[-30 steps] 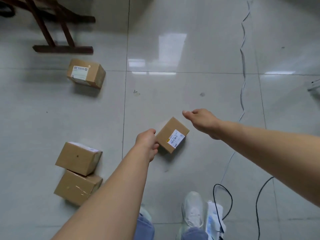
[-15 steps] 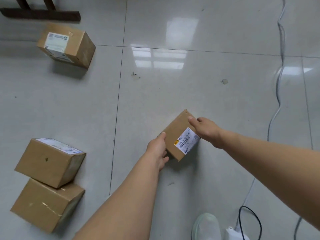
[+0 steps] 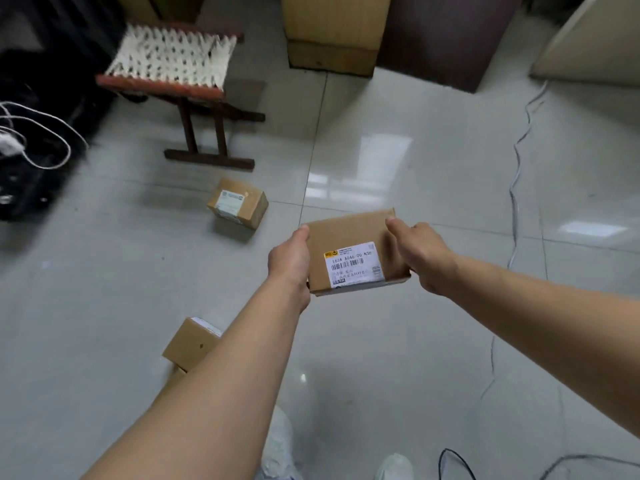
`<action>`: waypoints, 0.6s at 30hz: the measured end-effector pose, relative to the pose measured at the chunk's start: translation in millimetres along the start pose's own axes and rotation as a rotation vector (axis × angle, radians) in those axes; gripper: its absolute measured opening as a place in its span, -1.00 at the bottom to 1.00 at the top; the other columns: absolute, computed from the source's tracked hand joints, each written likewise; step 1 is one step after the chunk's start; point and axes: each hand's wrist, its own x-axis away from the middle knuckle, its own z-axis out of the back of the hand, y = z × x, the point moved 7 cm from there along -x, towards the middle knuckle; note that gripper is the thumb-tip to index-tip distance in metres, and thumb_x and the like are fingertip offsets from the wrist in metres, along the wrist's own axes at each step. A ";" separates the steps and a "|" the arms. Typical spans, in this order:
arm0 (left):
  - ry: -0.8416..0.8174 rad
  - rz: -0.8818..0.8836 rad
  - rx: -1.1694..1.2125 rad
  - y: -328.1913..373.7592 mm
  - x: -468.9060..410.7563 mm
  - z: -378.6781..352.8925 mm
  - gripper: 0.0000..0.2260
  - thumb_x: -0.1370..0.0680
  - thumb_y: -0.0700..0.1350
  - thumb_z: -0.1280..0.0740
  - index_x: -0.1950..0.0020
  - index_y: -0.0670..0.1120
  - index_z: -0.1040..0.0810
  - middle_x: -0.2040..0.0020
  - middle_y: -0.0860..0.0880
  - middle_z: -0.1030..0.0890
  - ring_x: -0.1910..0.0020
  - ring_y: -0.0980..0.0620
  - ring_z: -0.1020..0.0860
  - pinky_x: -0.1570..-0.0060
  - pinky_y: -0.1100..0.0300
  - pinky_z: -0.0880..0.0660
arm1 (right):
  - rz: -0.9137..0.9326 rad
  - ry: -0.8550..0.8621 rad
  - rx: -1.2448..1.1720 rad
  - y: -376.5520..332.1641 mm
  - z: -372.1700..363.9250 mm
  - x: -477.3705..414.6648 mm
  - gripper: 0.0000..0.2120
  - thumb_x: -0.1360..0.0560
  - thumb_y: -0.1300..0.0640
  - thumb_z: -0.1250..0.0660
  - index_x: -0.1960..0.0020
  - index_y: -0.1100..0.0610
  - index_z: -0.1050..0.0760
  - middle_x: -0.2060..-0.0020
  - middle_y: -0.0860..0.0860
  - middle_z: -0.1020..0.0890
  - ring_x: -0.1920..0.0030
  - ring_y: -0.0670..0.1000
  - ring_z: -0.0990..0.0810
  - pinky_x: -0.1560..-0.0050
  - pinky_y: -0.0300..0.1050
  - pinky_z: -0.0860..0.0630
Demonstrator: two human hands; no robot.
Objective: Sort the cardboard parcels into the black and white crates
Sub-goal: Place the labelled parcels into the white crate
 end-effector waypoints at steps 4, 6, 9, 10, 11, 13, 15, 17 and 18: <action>-0.029 -0.152 0.086 111.3 90.3 22.2 -0.83 -0.57 -0.01 -0.27 0.02 -0.08 -0.56 0.27 0.02 -0.59 0.51 0.12 -0.55 0.56 0.36 -0.41 | 0.111 -0.005 -0.062 -117.4 32.4 78.6 -0.46 -0.54 -0.19 -0.16 -0.22 0.28 -0.39 0.01 0.07 -0.47 0.05 0.07 -0.44 0.29 -0.14 -0.31; -0.041 -0.237 0.102 162.2 137.9 40.0 -0.82 -0.58 -0.03 -0.26 0.13 -0.09 -0.55 0.33 0.03 -0.59 0.55 0.13 -0.52 0.59 0.40 -0.38 | 0.163 -0.016 -0.075 -173.5 42.2 123.7 -0.46 -0.54 -0.19 -0.14 -0.18 0.29 -0.41 0.05 0.08 -0.48 0.11 0.06 -0.45 0.31 -0.13 -0.31; -0.059 -0.339 0.115 231.0 206.3 75.0 -0.82 -0.59 -0.06 -0.25 0.14 -0.09 -0.54 0.30 0.01 -0.61 0.47 0.11 -0.56 0.49 0.36 -0.44 | 0.249 -0.014 -0.061 -253.0 51.3 195.0 -0.53 -0.55 -0.16 -0.12 -0.09 0.26 -0.44 0.11 0.09 -0.48 0.25 0.00 -0.42 0.36 -0.12 -0.28; -0.063 -0.362 0.118 250.6 227.2 88.5 -0.83 -0.60 -0.05 -0.24 0.11 -0.08 -0.55 0.26 0.00 -0.62 0.41 0.09 -0.57 0.44 0.32 -0.46 | 0.281 -0.010 -0.051 -277.8 52.5 218.3 -0.54 -0.55 -0.15 -0.12 -0.11 0.24 -0.44 0.11 0.08 -0.47 0.26 -0.01 -0.41 0.36 -0.12 -0.26; -0.062 -0.384 0.120 268.2 247.6 103.8 -0.83 -0.60 -0.04 -0.24 0.10 -0.07 -0.55 0.25 0.01 -0.62 0.39 0.08 -0.57 0.43 0.31 -0.46 | 0.313 -0.021 -0.048 -301.4 51.8 242.0 -0.53 -0.56 -0.15 -0.11 -0.14 0.25 -0.44 0.10 0.07 -0.47 0.23 0.00 -0.42 0.34 -0.12 -0.27; -0.060 -0.445 0.144 303.9 285.7 137.1 -0.82 -0.60 -0.03 -0.23 0.11 -0.07 -0.55 0.27 0.03 -0.62 0.41 0.09 -0.57 0.47 0.34 -0.44 | 0.381 -0.049 -0.050 -346.9 46.2 286.3 -0.50 -0.57 -0.15 -0.10 -0.22 0.25 -0.43 0.03 0.06 -0.48 0.14 0.03 -0.43 0.23 -0.11 -0.30; -0.042 -0.507 0.159 334.6 320.0 172.6 -0.82 -0.60 -0.04 -0.24 0.12 -0.06 -0.55 0.27 0.03 -0.63 0.35 0.08 -0.57 0.42 0.31 -0.46 | 0.435 -0.055 -0.044 -385.3 37.6 329.5 -0.50 -0.58 -0.15 -0.09 -0.25 0.24 -0.42 -0.01 0.07 -0.50 0.12 0.04 -0.44 0.15 -0.11 -0.32; -0.004 -0.565 0.177 359.4 352.4 208.4 -0.82 -0.59 -0.03 -0.24 0.14 -0.04 -0.57 0.35 0.06 -0.66 0.32 0.07 -0.59 0.29 0.24 -0.52 | 0.487 -0.097 -0.046 -418.1 22.9 368.8 -0.48 -0.59 -0.15 -0.09 -0.28 0.26 -0.41 -0.02 0.08 -0.53 0.16 0.01 -0.47 0.22 -0.13 -0.34; 0.015 -0.592 0.197 369.4 366.1 226.4 -0.81 -0.59 -0.03 -0.25 0.16 -0.03 -0.58 0.39 0.08 -0.66 0.30 0.06 -0.60 0.20 0.18 -0.52 | 0.513 -0.126 -0.052 -432.0 13.8 385.8 -0.48 -0.59 -0.14 -0.09 -0.29 0.26 -0.41 -0.03 0.09 -0.55 0.14 0.01 -0.50 0.22 -0.12 -0.36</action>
